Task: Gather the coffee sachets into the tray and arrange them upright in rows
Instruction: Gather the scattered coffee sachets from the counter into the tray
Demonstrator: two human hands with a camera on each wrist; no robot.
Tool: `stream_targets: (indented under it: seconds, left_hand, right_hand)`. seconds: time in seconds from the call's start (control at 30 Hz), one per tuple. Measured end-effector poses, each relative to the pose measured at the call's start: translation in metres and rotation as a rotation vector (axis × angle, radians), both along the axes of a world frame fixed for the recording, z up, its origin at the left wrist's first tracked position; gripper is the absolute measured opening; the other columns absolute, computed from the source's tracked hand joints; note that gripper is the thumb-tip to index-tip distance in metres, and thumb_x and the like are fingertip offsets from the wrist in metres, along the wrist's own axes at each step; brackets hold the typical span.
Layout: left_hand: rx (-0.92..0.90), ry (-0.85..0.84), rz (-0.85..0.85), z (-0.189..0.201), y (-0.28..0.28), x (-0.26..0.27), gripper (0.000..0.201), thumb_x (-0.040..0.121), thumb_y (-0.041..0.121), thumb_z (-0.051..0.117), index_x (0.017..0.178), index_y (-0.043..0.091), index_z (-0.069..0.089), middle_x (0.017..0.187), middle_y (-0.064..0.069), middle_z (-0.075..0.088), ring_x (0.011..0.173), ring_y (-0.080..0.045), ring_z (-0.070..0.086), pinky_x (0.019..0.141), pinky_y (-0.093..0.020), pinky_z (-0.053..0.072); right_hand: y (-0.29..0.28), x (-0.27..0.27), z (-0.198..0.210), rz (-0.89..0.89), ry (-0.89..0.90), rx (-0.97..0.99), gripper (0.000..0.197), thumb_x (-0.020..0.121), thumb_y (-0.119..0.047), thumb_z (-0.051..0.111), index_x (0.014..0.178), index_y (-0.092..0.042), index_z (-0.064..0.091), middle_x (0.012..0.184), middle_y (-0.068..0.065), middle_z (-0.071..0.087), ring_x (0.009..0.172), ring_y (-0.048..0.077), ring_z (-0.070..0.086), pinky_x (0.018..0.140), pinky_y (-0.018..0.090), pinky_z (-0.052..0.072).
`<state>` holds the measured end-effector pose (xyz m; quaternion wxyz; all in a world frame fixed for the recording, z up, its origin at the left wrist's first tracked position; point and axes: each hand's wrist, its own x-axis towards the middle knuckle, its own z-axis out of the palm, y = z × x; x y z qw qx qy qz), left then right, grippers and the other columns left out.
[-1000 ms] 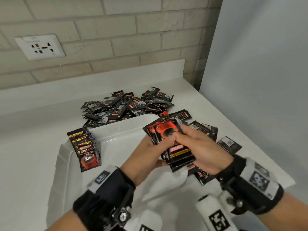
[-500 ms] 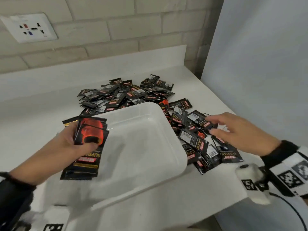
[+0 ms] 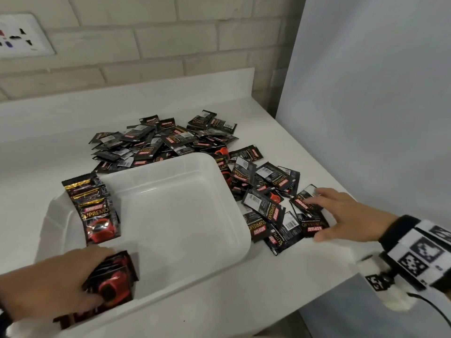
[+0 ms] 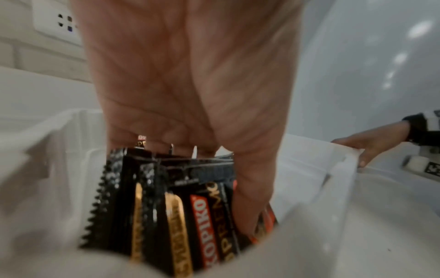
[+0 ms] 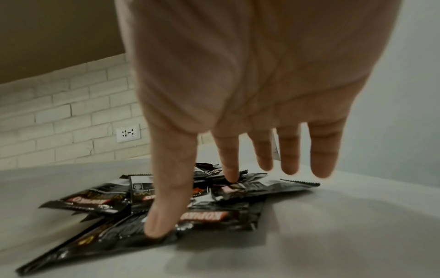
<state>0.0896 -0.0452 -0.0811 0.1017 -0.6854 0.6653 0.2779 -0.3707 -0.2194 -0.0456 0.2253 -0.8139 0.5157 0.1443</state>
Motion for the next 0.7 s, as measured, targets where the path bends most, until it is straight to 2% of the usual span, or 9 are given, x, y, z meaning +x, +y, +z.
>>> stream_targets:
  seconds: [0.07,0.13,0.2,0.27,0.37,0.43,0.47,0.6,0.7]
  left_hand:
    - [-0.11,-0.069,-0.009,-0.005,0.003,0.004,0.073,0.048,0.082,0.062,0.112,0.061,0.034,0.105,0.031,0.051,0.091,0.006,0.054,0.081,-0.024,0.051]
    - [-0.271,-0.106,-0.006,-0.004,0.003,0.006,0.091,0.045,0.068,0.072,0.128,0.044,0.042,0.106,0.023,0.053,0.085,-0.004,0.056,0.071,-0.035,0.056]
    - [-0.336,-0.063,0.022,0.01,0.003,-0.004,0.097,0.045,0.068,0.072,0.131,0.038,0.04,0.099,0.004,0.066,0.073,-0.012,0.062,0.058,-0.038,0.057]
    - [-0.345,-0.027,-0.004,0.016,0.005,-0.01,0.099,0.048,0.066,0.076,0.135,0.046,0.032,0.111,0.012,0.063,0.081,-0.015,0.063,0.062,-0.038,0.056]
    - [-0.363,0.159,0.012,0.043,0.009,-0.032,0.067,0.067,0.082,0.045,0.129,0.063,0.027,0.123,0.05,0.035,0.092,0.012,0.054,0.065,-0.024,0.051]
    - [-0.383,0.203,-0.031,0.055,0.012,-0.053,0.055,0.074,0.08,0.034,0.127,0.065,0.028,0.124,0.053,0.03,0.1,0.031,0.04,0.058,-0.006,0.042]
    - [-0.384,0.213,-0.067,0.061,0.012,-0.065,0.05,0.078,0.078,0.031,0.126,0.064,0.029,0.124,0.052,0.031,0.102,0.035,0.034,0.056,-0.004,0.043]
    - [-0.296,0.224,-0.176,0.066,0.008,-0.099,0.042,0.086,0.072,0.018,0.126,0.063,0.025,0.121,0.052,0.03,0.098,0.022,0.045,0.059,0.002,0.043]
    - [-0.253,0.253,-0.151,0.069,0.0,-0.112,0.044,0.075,0.083,0.009,0.116,0.075,0.023,0.116,0.053,0.032,0.101,0.025,0.042,0.066,0.005,0.04]
  right_hand:
    - [-0.001,0.0,-0.001,0.048,0.021,0.001,0.09,0.078,-0.046,0.067,0.145,-0.034,0.009,0.155,-0.003,-0.004,0.142,0.017,0.002,0.112,0.027,0.01]
    - [-0.002,0.0,-0.001,0.084,0.037,0.032,0.093,0.079,-0.043,0.067,0.145,-0.034,0.001,0.155,-0.003,-0.007,0.142,0.014,-0.002,0.113,0.026,0.006]
    - [-0.002,0.001,-0.002,0.111,0.053,0.059,0.093,0.081,-0.039,0.067,0.146,-0.032,0.0,0.155,-0.003,-0.001,0.142,0.013,0.003,0.112,0.023,0.008]
    - [-0.003,0.001,0.0,0.096,0.015,0.077,0.086,0.081,-0.037,0.067,0.145,-0.032,0.01,0.15,-0.005,0.013,0.137,0.012,0.019,0.107,0.017,0.017]
    - [-0.011,0.002,0.007,0.023,-0.119,0.059,0.068,0.085,-0.036,0.062,0.14,-0.035,0.023,0.145,-0.004,0.023,0.124,0.009,0.035,0.1,0.015,0.026]
    - [-0.02,0.003,0.009,0.0,-0.116,-0.026,0.061,0.09,-0.03,0.057,0.142,-0.028,0.026,0.149,-0.001,0.02,0.131,0.014,0.031,0.103,0.019,0.023]
    - [-0.025,0.005,0.011,0.006,-0.094,-0.055,0.059,0.091,-0.026,0.055,0.143,-0.026,0.026,0.15,0.0,0.02,0.134,0.015,0.028,0.105,0.02,0.02]
    - [-0.032,0.01,0.008,0.077,0.05,0.068,0.072,0.087,-0.021,0.062,0.145,-0.023,0.02,0.149,-0.001,0.02,0.134,0.015,0.027,0.105,0.02,0.021]
    - [-0.031,0.01,0.002,0.086,0.096,0.097,0.083,0.08,-0.023,0.07,0.145,-0.028,0.019,0.136,-0.003,0.026,0.123,0.015,0.033,0.101,0.022,0.027]
